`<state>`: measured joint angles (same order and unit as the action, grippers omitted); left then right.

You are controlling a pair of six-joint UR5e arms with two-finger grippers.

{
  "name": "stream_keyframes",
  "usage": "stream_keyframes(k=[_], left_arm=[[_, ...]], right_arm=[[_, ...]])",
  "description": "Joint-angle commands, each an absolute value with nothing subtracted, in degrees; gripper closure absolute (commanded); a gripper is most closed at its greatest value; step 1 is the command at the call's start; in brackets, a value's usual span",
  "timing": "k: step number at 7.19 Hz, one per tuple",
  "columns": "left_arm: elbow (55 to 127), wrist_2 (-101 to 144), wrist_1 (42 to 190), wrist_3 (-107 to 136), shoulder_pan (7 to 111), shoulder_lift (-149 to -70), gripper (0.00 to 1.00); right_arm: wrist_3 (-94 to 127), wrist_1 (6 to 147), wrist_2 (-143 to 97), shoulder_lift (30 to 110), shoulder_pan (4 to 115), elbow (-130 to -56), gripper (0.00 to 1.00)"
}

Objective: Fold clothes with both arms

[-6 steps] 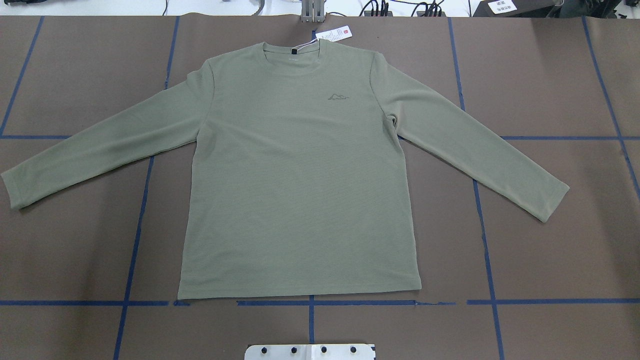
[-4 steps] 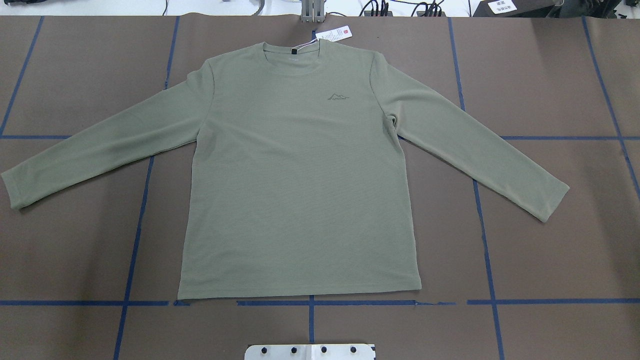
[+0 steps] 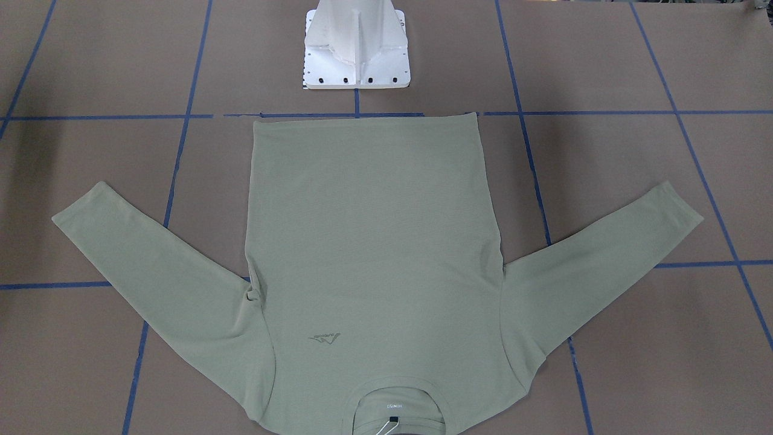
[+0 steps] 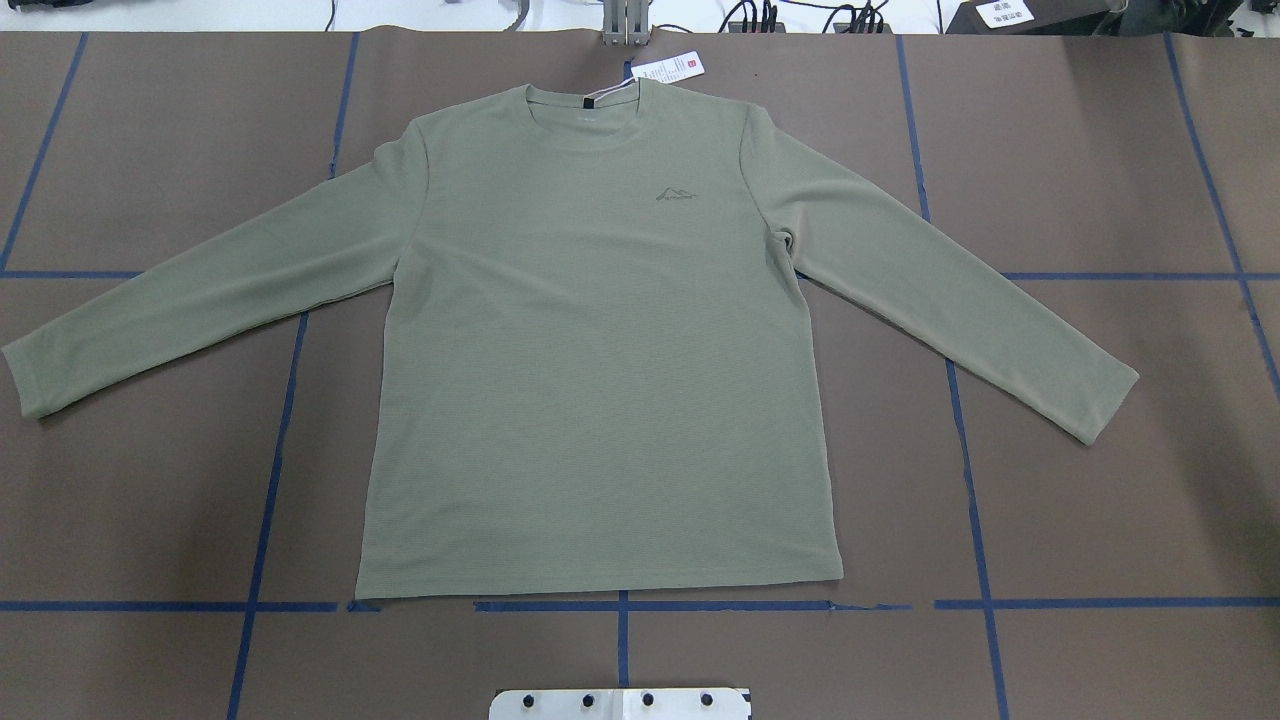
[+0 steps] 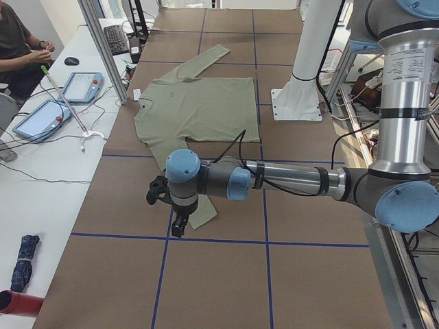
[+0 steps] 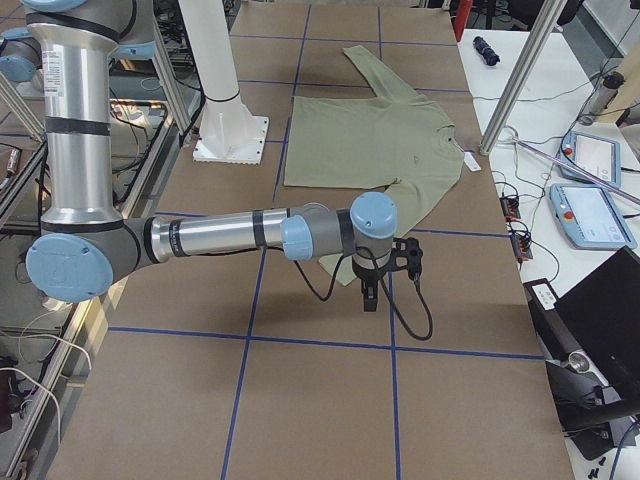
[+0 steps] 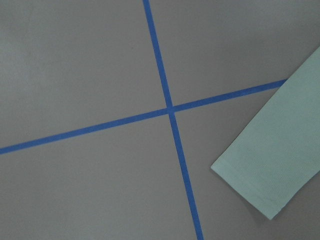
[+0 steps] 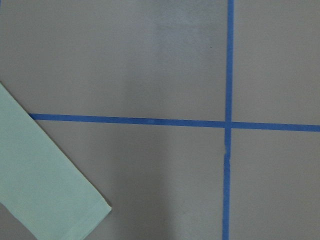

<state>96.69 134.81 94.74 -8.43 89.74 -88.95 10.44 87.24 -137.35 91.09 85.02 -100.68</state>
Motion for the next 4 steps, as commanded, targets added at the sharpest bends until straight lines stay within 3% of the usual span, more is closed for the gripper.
stream_keyframes(k=[1,3,4], left_arm=[[96.68,137.11,99.11,-8.61,89.47,-89.13,0.0],[96.59,138.59,99.84,-8.09,89.39,-89.29,0.0],[96.42,138.78,101.06,-8.43,89.38,-90.43,0.0]], right_arm=[[21.28,83.27,-137.9,91.75,77.13,-102.82,0.0],[41.36,55.85,-129.68,99.21,66.77,-101.52,0.0],[48.36,49.63,-127.81,99.66,61.66,-100.47,0.0]])
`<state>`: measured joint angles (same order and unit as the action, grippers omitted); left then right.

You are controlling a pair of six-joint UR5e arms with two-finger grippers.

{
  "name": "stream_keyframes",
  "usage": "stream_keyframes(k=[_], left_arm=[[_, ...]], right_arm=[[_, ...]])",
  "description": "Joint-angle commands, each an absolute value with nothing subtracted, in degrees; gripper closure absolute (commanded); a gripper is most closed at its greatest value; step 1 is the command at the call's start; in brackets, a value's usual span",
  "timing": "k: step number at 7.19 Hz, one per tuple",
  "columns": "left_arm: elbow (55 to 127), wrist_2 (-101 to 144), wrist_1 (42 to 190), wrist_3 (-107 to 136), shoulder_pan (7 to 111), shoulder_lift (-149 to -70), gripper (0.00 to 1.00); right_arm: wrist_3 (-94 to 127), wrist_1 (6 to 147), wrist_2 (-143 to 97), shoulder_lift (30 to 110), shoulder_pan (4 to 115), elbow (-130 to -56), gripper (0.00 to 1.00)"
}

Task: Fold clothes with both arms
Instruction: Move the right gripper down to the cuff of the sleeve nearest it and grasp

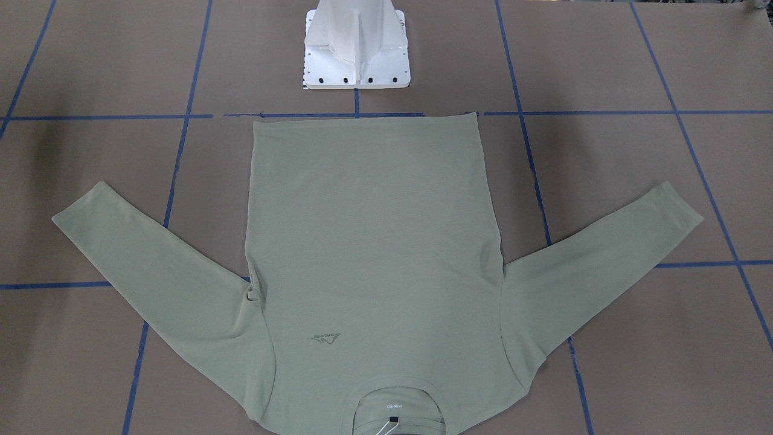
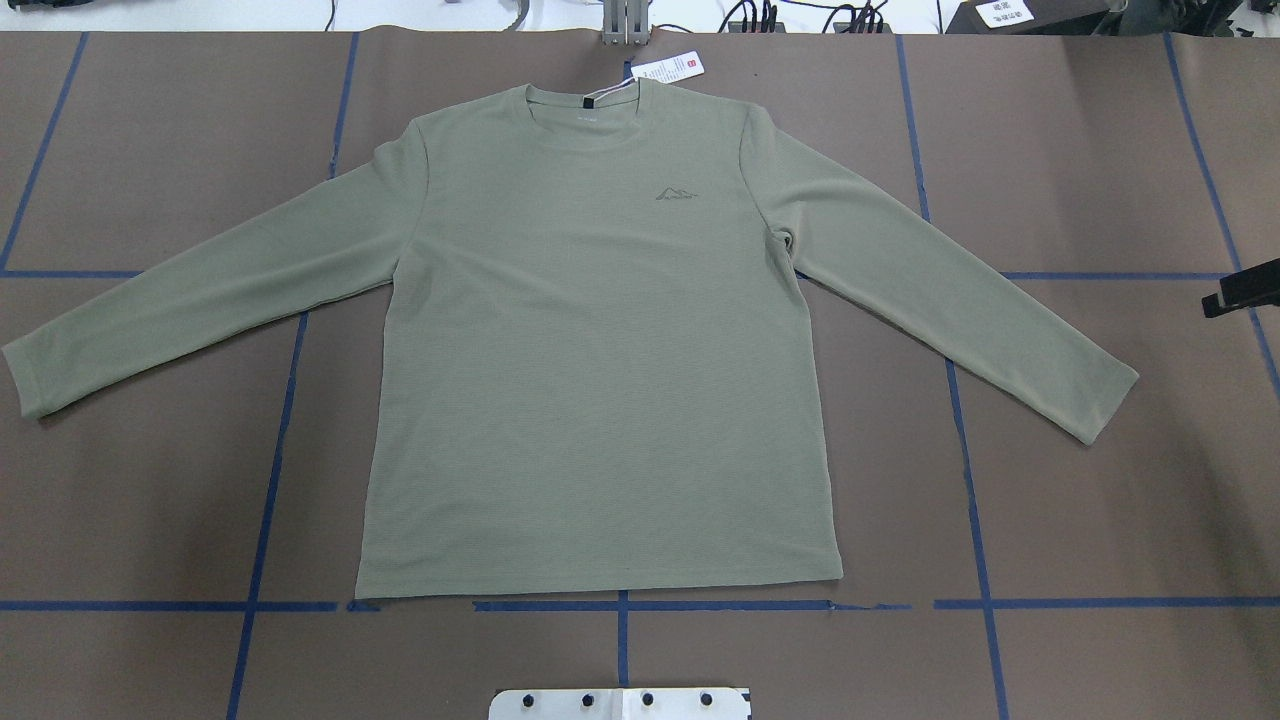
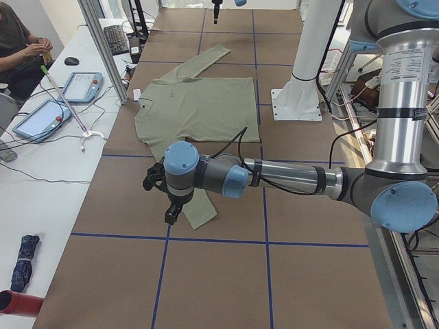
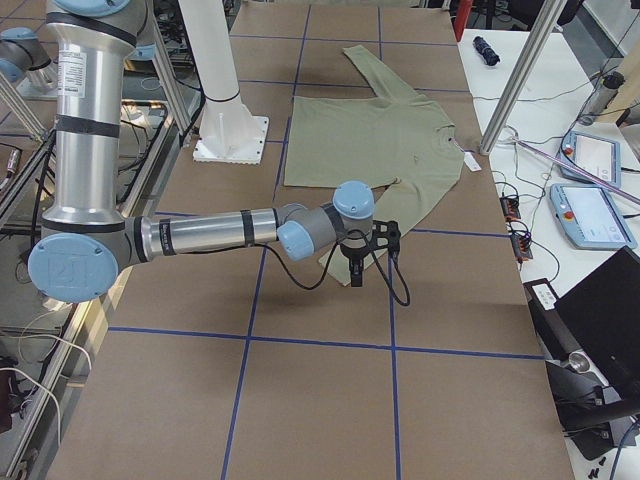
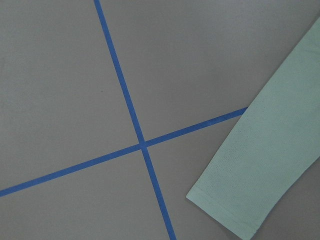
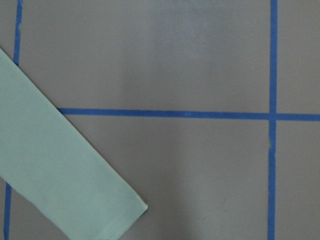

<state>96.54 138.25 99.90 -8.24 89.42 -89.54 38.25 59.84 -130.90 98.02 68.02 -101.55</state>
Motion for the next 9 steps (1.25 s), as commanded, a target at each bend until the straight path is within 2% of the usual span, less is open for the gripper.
stream_keyframes(k=[1,5,8,9], left_arm=[[96.33,138.61,104.29,-8.26,89.3,-90.44,0.0],[93.69,138.69,108.28,-8.26,89.3,-89.91,0.0],[93.6,138.78,108.54,-8.26,89.38,-89.91,0.0],[93.6,138.78,108.54,-8.26,89.3,-89.91,0.0]], right_arm=[[49.91,46.09,-121.79,99.23,56.65,-98.37,0.0],[51.24,44.91,-120.49,95.98,52.91,-92.21,0.0],[51.24,45.61,-120.76,95.8,51.77,-92.2,0.0],[51.24,45.79,-120.76,95.63,51.59,-92.11,0.05]])
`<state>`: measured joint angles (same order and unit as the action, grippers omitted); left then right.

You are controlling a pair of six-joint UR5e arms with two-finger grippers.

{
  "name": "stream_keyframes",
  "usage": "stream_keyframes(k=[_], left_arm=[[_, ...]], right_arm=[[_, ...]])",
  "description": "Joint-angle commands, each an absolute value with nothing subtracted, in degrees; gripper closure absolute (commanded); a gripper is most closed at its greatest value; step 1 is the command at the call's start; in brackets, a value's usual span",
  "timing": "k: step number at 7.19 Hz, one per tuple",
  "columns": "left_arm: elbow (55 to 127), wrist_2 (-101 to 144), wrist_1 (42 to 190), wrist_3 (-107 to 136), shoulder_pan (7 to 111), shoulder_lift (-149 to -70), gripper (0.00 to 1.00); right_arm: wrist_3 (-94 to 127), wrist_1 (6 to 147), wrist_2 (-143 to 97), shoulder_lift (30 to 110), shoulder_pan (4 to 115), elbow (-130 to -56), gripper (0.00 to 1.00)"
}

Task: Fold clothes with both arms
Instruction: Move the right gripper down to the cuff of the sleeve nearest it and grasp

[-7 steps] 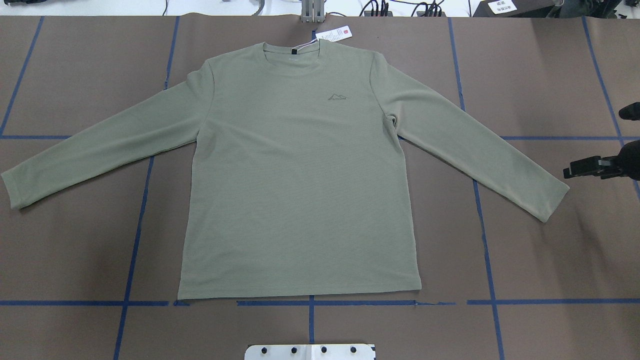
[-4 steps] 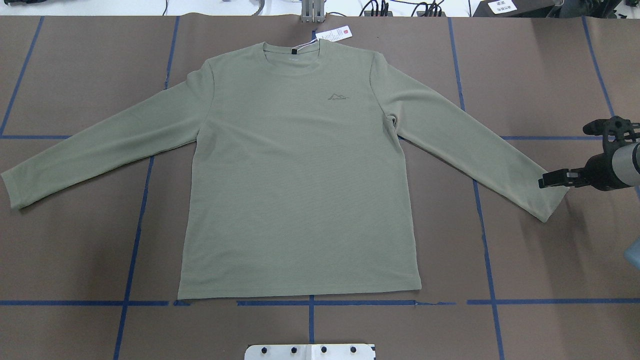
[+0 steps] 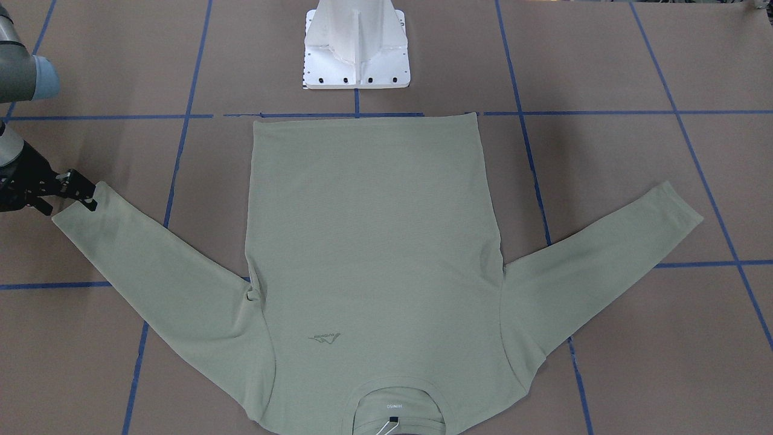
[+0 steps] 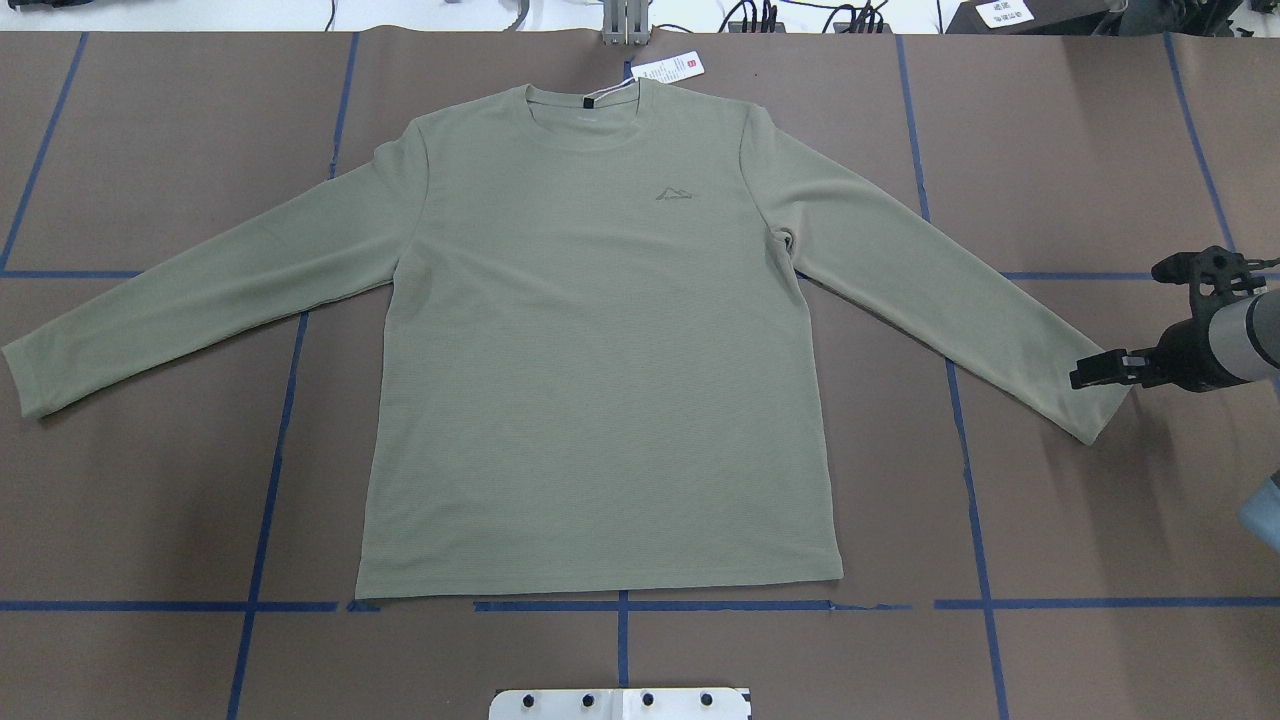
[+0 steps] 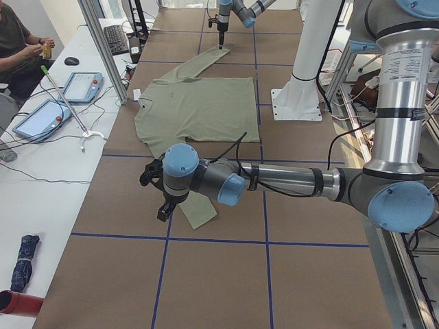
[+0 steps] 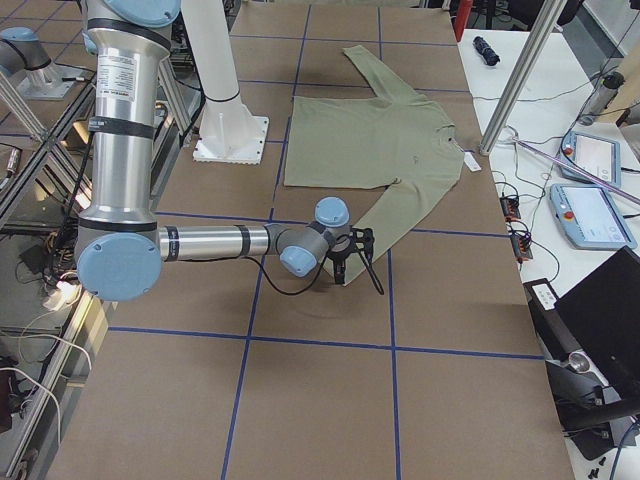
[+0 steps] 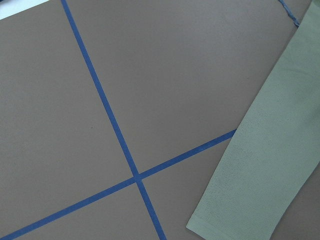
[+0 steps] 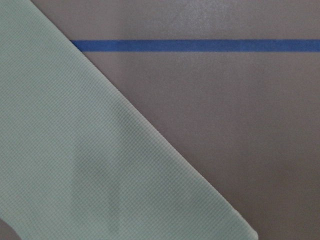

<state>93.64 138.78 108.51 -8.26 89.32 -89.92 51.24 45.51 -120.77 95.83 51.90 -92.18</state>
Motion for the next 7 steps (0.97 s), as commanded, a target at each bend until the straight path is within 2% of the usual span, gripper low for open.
stream_keyframes(k=[1,5,6,7], left_arm=[[93.43,138.78,108.54,-8.35,89.3,-89.91,0.0],[93.34,138.78,108.54,-8.44,89.38,-89.82,0.0],[93.25,138.78,108.54,-8.44,89.38,-89.82,0.0],[92.99,138.78,108.54,-8.52,89.38,-89.82,0.0]], right_arm=[[51.24,45.79,-120.94,95.63,51.5,-92.11,0.06],[51.06,45.88,-120.85,97.21,51.59,-92.02,0.07],[51.15,45.88,-120.94,97.47,51.59,-92.2,0.3],[51.07,45.88,-120.94,97.38,51.59,-92.2,0.61]])
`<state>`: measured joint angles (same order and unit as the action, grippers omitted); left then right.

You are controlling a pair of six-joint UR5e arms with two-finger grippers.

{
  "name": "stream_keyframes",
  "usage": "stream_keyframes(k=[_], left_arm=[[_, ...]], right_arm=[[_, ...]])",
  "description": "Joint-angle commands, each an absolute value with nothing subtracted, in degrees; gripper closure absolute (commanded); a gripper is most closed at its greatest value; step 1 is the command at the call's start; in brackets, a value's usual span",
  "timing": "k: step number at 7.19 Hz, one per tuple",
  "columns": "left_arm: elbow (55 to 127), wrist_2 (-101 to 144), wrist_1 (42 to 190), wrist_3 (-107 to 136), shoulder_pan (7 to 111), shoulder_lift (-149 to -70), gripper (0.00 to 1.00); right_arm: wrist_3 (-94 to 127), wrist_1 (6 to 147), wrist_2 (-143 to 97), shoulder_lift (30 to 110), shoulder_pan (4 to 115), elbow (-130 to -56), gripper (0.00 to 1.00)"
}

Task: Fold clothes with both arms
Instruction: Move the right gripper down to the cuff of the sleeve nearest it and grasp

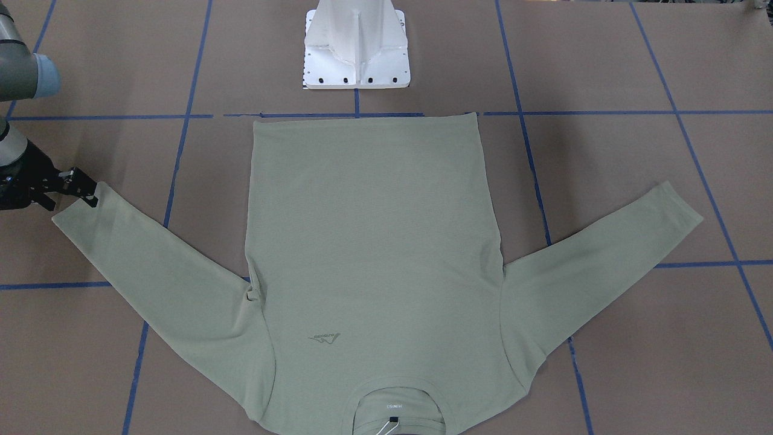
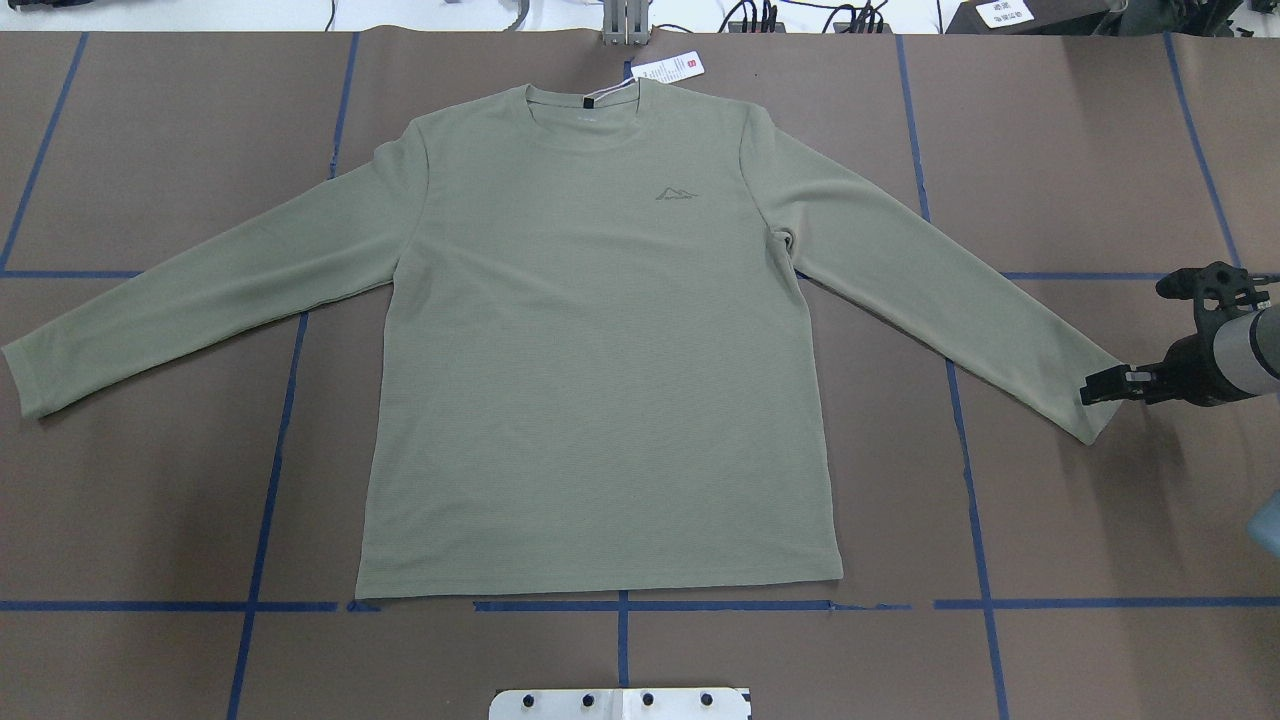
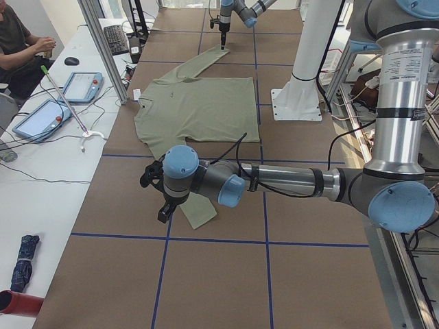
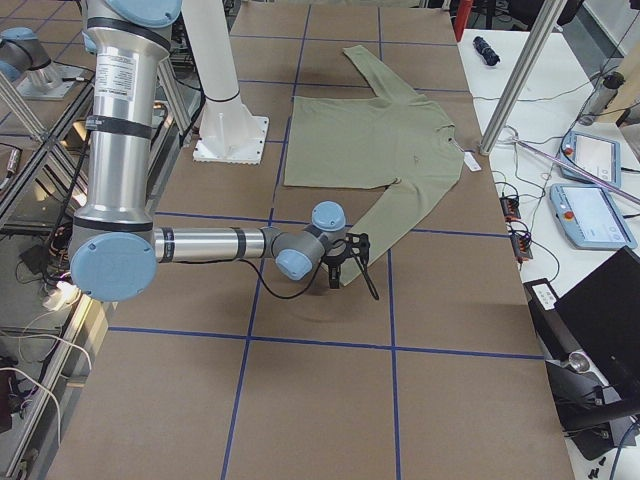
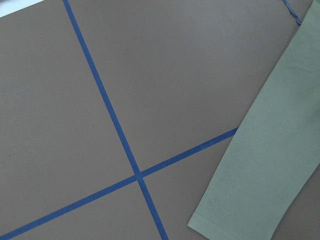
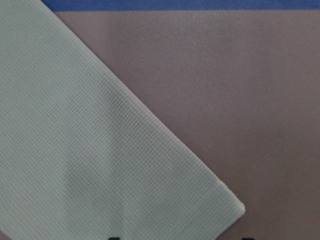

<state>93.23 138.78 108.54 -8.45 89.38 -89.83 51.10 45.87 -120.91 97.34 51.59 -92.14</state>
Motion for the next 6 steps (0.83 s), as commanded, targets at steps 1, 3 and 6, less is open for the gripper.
stream_keyframes(k=[1,3,6], left_arm=[[92.9,138.78,108.54,-8.53,89.3,-89.82,0.0],[92.9,138.78,108.54,-8.53,89.3,-89.91,0.0],[92.9,138.78,108.54,-8.35,89.3,-90.09,0.0]], right_arm=[[51.06,45.88,-120.94,97.21,51.5,-92.2,0.84],[51.06,46.31,-120.94,96.77,51.5,-92.46,1.0],[51.06,47.55,-126.0,94.93,53.42,-94.99,1.0]])
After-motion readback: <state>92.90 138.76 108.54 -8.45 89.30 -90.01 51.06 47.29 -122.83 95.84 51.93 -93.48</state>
